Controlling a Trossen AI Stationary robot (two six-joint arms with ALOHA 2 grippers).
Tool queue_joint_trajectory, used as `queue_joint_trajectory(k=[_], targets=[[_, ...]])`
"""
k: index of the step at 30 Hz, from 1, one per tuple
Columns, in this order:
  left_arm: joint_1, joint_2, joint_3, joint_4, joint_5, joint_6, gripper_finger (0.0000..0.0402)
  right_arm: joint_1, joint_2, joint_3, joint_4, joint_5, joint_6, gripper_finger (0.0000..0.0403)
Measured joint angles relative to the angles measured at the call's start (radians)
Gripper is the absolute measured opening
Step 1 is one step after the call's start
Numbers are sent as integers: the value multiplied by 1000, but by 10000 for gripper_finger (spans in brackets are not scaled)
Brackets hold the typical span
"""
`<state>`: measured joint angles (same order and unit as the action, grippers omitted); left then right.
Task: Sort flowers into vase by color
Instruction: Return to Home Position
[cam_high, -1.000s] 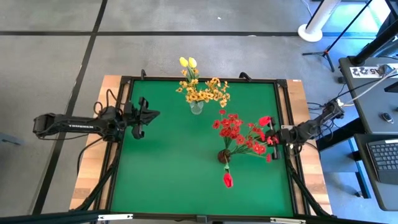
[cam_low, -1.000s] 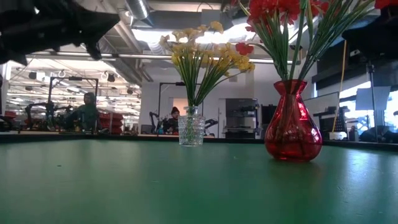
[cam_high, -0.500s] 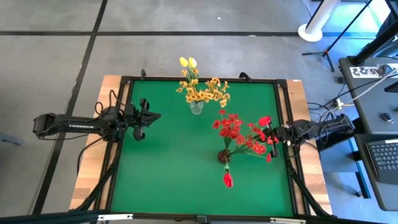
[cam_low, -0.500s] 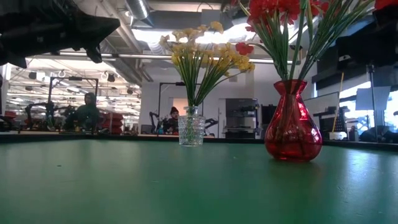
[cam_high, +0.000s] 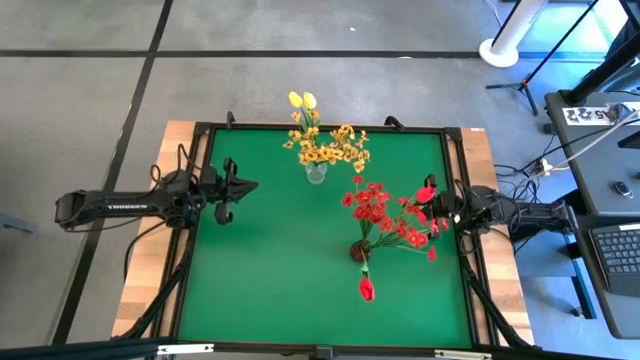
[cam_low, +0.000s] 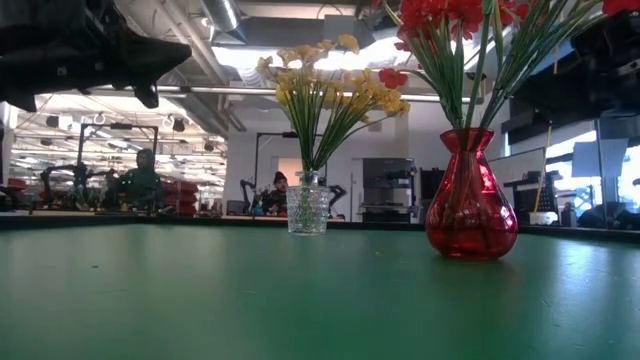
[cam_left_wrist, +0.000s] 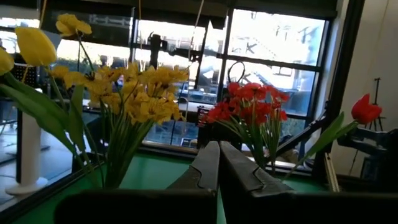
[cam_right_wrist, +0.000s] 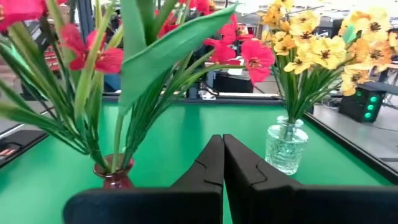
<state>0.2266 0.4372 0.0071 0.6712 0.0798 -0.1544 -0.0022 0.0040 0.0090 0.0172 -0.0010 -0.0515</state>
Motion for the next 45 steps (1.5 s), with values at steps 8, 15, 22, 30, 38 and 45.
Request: queue_joint_trajectory(k=[8, 15, 22, 30, 38, 45], targets=[[47, -160, 0, -282, 41, -58, 0, 2, 0, -1, -3, -1, 11, 0], [48, -282, 0, -445, 47, -106, 0, 2, 0, -1, -3, 0, 20, 0], [10, -363, 0, -560, 40, -120, 0, 2, 0, -1, -4, 0, 25, 0], [-87, -370, 0, -636, -97, 17, 0, 2, 0, -1, -4, 4, 47, 1], [-122, -369, 1, -660, -96, 34, 0, 2, 0, -1, -4, 6, 47, 1], [-126, -369, 1, -661, -97, -35, 5, 2, 0, -2, -4, 7, 47, 1]])
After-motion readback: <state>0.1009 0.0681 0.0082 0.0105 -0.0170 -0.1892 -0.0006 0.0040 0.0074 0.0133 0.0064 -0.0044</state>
